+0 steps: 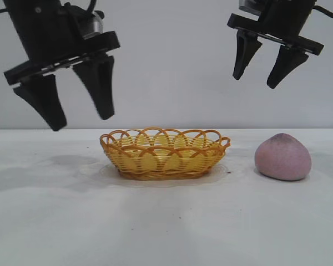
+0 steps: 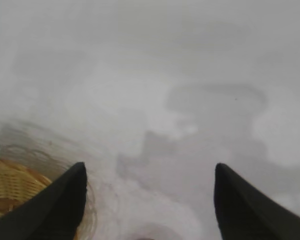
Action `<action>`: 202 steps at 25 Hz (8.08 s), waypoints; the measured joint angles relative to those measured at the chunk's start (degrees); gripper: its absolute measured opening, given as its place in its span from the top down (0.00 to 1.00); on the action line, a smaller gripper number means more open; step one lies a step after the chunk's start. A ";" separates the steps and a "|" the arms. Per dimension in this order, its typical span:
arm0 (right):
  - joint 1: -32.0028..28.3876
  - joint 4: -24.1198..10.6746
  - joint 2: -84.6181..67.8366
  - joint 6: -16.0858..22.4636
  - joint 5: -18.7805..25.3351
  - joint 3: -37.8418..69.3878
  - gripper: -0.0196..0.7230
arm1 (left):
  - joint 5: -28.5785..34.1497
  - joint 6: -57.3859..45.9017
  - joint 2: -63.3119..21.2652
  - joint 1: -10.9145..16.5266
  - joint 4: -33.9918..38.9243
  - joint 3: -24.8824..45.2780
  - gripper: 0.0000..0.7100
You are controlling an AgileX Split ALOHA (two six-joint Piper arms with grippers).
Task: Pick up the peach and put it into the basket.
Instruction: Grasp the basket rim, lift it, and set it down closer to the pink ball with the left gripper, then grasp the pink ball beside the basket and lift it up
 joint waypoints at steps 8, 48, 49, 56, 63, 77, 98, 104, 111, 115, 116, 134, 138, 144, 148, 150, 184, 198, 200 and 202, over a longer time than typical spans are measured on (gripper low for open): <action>0.00 0.00 0.00 0.00 0.00 0.00 0.35 | 4.78 -4.35 0.00 2.17 13.40 -1.32 0.27; 0.00 0.04 0.00 0.00 0.26 0.00 0.35 | 11.51 -7.60 -59.69 20.95 8.61 38.67 0.27; 0.00 0.04 0.00 0.00 0.26 0.00 0.35 | 12.38 -7.60 -63.50 20.95 8.52 39.54 0.27; 0.00 -0.07 0.00 0.00 0.56 0.00 0.35 | 17.96 -7.60 -86.88 20.95 8.39 43.92 0.27; 0.00 -0.18 0.00 0.00 0.99 0.00 0.35 | 19.34 -7.60 -106.20 20.95 8.68 45.27 0.27; 0.09 -1.64 0.13 0.00 1.52 -0.03 0.35 | 22.65 -7.60 -109.56 20.95 11.35 44.00 0.27; 0.09 -1.76 0.13 -0.14 1.56 -0.03 0.35 | 19.01 -7.60 -109.56 20.95 12.35 45.95 0.27; 0.09 -1.76 0.13 -0.14 1.56 -0.03 0.35 | 19.01 -7.60 -109.56 20.95 12.35 45.95 0.27; 0.09 -1.76 0.13 -0.14 2.70 -0.03 0.35 | 19.01 -7.60 -109.56 20.95 12.35 45.95 0.27; 0.09 -1.76 0.13 -0.14 3.18 -0.03 0.35 | 19.01 -7.60 -109.56 22.42 12.35 45.95 0.27; 0.09 -1.76 0.13 -0.14 3.29 -0.03 0.35 | 19.01 -7.60 -109.56 23.24 12.35 45.95 0.27; 0.09 -2.62 0.13 -1.13 4.78 -0.03 0.35 | 19.01 -7.60 -109.56 24.41 12.35 45.95 0.27; 0.09 -2.84 0.13 -1.86 6.06 -0.03 0.35 | 19.01 -7.60 -109.56 24.41 12.35 45.95 0.27; 0.09 -3.68 0.13 -1.99 11.76 -0.03 0.35 | 19.01 -7.60 -109.56 24.41 12.35 45.95 0.27; 0.09 -4.97 -0.74 -1.65 16.21 -0.03 0.35 | 19.01 -7.60 -109.56 24.41 12.35 45.95 0.27; 0.09 -5.09 -1.26 -0.66 16.76 -0.03 0.35 | 19.01 -7.60 -109.56 24.41 12.35 45.95 0.27; 6.72 -10.60 3.23 7.37 16.63 8.40 0.50 | 19.01 -7.60 -109.56 24.41 12.35 45.95 0.27; 6.72 -10.97 3.07 7.01 16.53 8.40 0.97 | 19.01 -7.60 -109.56 24.41 12.35 45.95 0.27; 6.72 -11.34 1.80 7.01 16.74 7.33 0.97 | 19.01 -7.60 -109.56 24.41 12.35 45.95 0.27; 6.72 -11.44 0.20 7.01 16.74 5.66 0.97 | 19.01 -7.60 -109.56 24.41 12.35 45.95 0.27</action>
